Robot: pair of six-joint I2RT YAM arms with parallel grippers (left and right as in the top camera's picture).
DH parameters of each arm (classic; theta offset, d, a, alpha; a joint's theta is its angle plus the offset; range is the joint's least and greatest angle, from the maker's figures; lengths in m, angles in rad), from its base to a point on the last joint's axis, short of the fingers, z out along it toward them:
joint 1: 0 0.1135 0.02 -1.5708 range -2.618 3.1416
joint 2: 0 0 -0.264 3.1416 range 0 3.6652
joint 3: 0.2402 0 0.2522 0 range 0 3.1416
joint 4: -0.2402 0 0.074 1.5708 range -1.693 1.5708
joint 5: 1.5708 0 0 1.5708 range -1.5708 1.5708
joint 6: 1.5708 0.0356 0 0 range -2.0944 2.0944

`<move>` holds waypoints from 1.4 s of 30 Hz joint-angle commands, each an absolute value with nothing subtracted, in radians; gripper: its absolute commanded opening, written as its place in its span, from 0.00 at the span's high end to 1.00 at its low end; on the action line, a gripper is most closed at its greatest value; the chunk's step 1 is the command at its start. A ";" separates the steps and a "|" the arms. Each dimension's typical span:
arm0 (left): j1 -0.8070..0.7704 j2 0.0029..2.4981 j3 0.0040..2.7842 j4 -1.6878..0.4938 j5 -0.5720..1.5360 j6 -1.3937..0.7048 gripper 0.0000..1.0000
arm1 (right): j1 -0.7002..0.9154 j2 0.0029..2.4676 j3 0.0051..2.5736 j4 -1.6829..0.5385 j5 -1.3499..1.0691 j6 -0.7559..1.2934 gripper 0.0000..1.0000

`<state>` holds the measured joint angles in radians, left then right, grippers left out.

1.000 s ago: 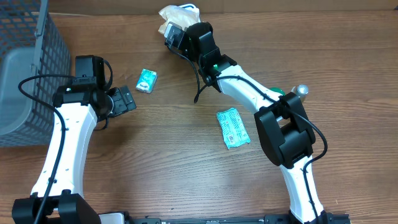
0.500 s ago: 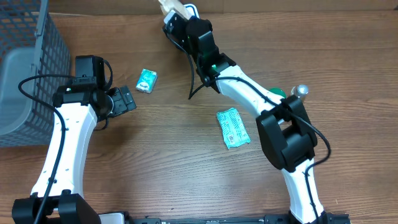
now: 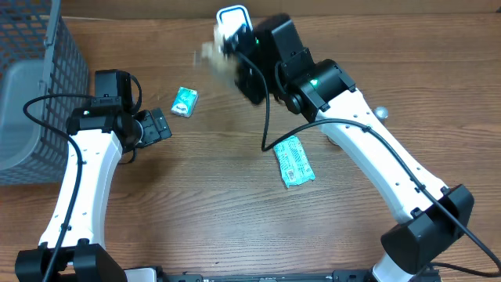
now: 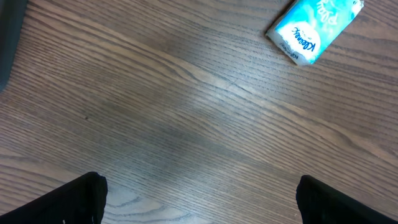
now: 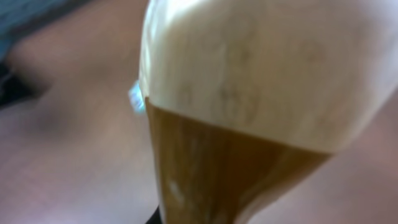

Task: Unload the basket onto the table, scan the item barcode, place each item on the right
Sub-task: 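Lower the mushroom bag onto the table center and release it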

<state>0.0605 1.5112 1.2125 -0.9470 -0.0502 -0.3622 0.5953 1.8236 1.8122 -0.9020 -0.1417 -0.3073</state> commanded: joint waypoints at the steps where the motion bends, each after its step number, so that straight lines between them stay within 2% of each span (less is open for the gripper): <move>1: 0.062 1.517 1.213 -0.944 -0.059 -0.352 0.00 | 0.593 1.844 1.795 -1.028 -0.358 -0.254 0.96; 9: 0.062 1.517 1.213 -0.944 -0.059 -0.352 0.00 | 0.596 1.845 1.721 -1.328 -0.380 -0.253 0.96; 11: 0.062 1.517 1.213 -0.944 -0.059 -0.352 0.00 | 0.596 1.845 1.698 -1.353 -0.381 -0.253 0.93; 17: 0.062 1.517 1.213 -0.944 -0.059 -0.352 0.00 | 0.596 1.845 1.644 -1.346 -0.375 -0.253 0.87; 29: 0.062 1.517 1.213 -0.944 -0.059 -0.352 0.01 | 0.587 1.845 1.549 -1.248 -0.356 -0.253 0.81; 31: 0.062 1.517 1.213 -0.944 -0.059 -0.351 0.00 | 0.587 1.845 1.539 -1.237 -0.352 -0.253 0.73; 34: 0.062 1.517 1.213 -0.944 -0.059 -0.352 0.00 | 0.587 1.845 1.531 -1.232 -0.330 -0.253 0.70; 35: 0.062 1.517 1.213 -0.944 -0.059 -0.352 0.00 | 0.587 1.845 1.531 -1.232 -0.330 -0.253 0.60; 38: 0.062 1.517 1.213 -0.944 -0.059 -0.352 0.01 | 0.587 1.845 1.531 -1.223 -0.330 -0.253 0.18; 39: 0.062 1.517 1.213 -0.944 -0.059 -0.352 0.00 | 0.587 1.845 1.531 -1.219 -0.330 -0.253 0.07; 40: 0.062 1.517 1.213 -0.944 -0.059 -0.351 0.01 | 0.587 1.845 1.531 -1.215 -0.330 -0.253 0.00; 42: 0.062 1.517 1.213 -0.944 -0.059 -0.351 0.00 | 0.587 1.845 1.531 -1.206 -0.323 -0.253 0.00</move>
